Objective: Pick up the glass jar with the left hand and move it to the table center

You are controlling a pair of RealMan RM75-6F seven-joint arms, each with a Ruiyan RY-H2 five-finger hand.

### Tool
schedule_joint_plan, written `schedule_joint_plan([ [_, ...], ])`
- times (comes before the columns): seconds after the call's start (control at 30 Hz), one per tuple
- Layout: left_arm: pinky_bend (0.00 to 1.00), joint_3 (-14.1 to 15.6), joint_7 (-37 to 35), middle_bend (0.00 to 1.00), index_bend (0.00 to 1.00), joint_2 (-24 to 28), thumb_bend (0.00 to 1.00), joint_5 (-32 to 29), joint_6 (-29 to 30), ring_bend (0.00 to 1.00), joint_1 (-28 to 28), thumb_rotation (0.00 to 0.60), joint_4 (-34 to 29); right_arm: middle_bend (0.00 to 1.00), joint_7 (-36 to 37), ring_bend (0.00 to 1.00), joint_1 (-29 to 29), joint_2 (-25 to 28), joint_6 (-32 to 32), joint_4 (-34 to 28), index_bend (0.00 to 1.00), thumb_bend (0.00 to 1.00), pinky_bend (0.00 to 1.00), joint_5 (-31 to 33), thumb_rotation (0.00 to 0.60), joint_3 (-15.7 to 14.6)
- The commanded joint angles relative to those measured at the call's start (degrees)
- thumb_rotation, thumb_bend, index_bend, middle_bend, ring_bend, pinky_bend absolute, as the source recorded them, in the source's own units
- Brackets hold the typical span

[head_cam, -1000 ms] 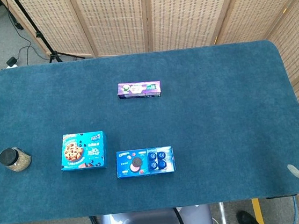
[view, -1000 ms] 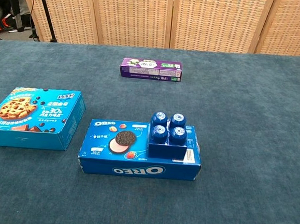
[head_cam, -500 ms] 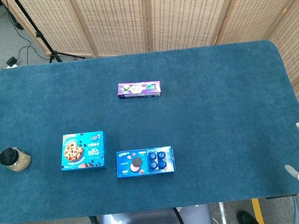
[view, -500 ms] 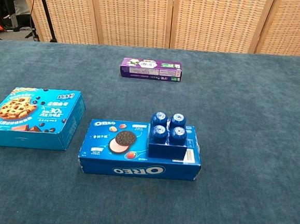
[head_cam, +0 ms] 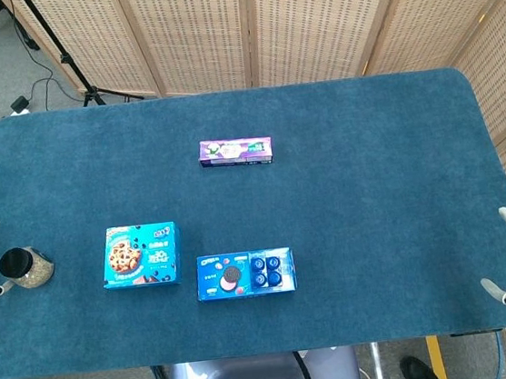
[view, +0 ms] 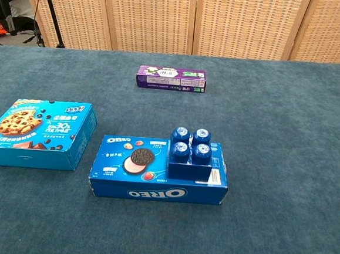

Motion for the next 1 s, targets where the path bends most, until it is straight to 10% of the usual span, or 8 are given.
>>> schedule_joint_plan([
  [0.03, 0.0, 0.5, -0.1, 0.0, 0.0, -0.4, 0.0, 0.2, -0.6, 0.0, -0.2, 0.6, 1.1, 0.0, 0.1, 0.0, 0.0, 0.0, 0.0, 0.0, 0.0, 0.0, 0.0, 0.1, 0.6, 0.0],
  [1.0, 0.0, -3.5, 9.5, 0.0, 0.0, -1.3, 0.0, -3.9, -7.3, 0.0, -8.6, 0.6, -5.4, 0.0, 1.4, 0.0, 0.5, 0.5, -1.1, -0.5, 0.0, 0.0, 0.0, 1.0, 0.6, 0.1],
])
